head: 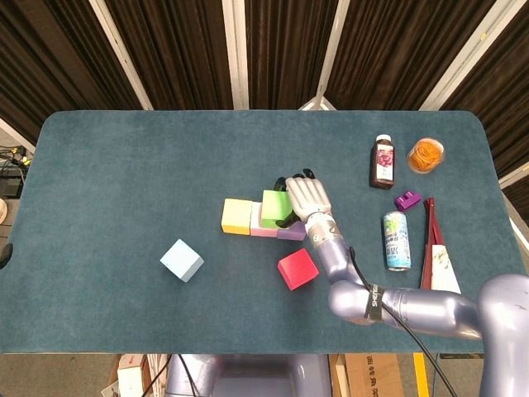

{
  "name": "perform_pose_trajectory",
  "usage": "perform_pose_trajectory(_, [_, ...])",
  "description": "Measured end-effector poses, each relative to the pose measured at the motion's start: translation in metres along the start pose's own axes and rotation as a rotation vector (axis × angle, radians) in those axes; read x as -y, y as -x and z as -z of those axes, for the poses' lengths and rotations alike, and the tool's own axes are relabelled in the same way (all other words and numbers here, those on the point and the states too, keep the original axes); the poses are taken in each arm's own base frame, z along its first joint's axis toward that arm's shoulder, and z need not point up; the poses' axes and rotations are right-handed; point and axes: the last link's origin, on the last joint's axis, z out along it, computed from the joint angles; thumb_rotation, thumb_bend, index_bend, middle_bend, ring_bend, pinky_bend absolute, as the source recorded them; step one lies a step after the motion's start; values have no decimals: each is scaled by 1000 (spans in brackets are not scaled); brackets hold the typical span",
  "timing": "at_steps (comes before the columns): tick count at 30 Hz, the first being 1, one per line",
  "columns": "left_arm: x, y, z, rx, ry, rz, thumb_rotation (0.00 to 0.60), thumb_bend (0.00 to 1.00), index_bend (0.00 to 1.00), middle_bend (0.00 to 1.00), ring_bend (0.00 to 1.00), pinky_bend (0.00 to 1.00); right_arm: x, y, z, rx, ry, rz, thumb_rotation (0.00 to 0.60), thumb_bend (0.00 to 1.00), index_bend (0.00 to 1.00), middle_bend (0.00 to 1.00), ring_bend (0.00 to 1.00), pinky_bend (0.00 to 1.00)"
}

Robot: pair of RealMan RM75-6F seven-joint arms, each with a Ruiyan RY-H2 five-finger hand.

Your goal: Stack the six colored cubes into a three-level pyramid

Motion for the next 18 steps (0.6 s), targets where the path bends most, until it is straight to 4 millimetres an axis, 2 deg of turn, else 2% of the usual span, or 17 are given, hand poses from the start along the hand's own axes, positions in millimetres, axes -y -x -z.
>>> perform_pose_trajectory(18, [1,-1,-1,-6,-8,3,600,308,51,0,0,0,1,1,1,1,1,5,600,198,365,314,200,0])
